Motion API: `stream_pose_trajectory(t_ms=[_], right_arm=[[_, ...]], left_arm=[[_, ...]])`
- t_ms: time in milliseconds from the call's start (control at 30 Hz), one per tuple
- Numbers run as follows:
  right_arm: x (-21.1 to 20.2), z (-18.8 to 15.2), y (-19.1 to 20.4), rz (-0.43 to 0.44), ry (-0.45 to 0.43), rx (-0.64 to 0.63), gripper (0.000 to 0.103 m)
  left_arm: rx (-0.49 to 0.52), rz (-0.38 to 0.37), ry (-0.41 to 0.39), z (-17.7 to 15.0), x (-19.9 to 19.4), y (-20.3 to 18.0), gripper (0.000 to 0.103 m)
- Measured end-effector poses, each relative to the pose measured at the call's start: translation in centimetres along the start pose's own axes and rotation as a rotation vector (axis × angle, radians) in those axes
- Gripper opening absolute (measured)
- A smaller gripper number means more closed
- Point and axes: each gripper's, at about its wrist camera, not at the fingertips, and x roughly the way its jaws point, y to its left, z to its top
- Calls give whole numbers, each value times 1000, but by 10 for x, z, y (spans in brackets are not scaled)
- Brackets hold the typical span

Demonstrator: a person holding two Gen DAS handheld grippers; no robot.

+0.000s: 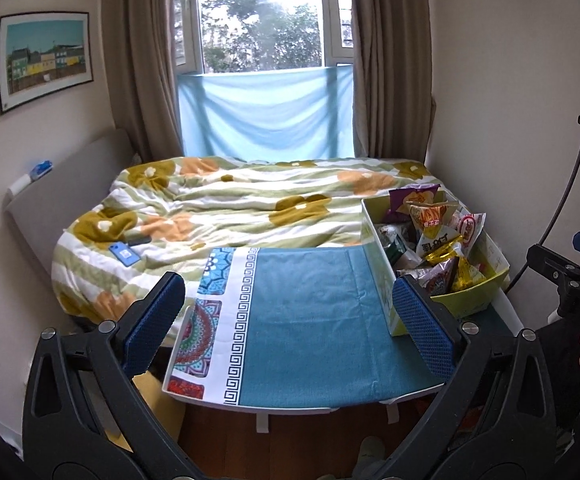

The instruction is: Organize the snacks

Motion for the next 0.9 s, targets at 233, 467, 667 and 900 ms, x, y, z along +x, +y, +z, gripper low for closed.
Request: stream_pose_trajectory(t_ms=[233,467,667,900], right_arm=[[-2,-6,4,8,3,4,103],[-1,-6,8,5,5,-1,103],[1,-6,8,2,7,-4,103],[3,-5,7,1,7,-6,103]], left_arm=[[-4,6,3,-2,0,2,103],[-3,-2,6,0,6,-1,103],[-1,-8,11,1,12,-1,103],[-1,-6,10,3,16,-3,103]])
